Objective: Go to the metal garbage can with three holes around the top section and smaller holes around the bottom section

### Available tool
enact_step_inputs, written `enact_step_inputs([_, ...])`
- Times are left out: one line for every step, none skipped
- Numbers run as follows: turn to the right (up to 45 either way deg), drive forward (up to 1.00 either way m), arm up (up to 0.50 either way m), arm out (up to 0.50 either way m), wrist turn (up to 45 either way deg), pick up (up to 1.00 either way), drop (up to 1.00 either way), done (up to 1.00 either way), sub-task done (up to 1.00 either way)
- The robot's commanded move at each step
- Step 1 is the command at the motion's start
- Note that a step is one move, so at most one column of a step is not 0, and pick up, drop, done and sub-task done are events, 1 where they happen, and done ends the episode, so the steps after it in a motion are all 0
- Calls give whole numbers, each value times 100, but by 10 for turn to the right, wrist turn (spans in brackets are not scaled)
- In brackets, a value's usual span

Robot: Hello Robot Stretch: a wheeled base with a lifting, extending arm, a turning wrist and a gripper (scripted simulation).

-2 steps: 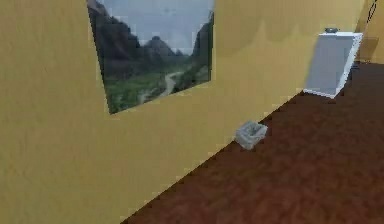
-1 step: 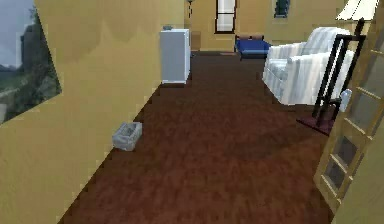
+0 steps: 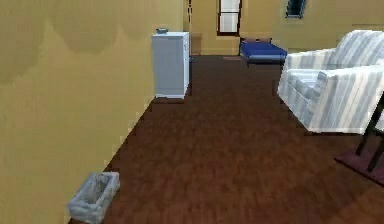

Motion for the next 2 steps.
enact_step_inputs([420, 0, 0, 0, 0, 0, 0, 0, 0])
enact_step_inputs([0, 100, 0, 0, 0, 0, 0, 0, 0])
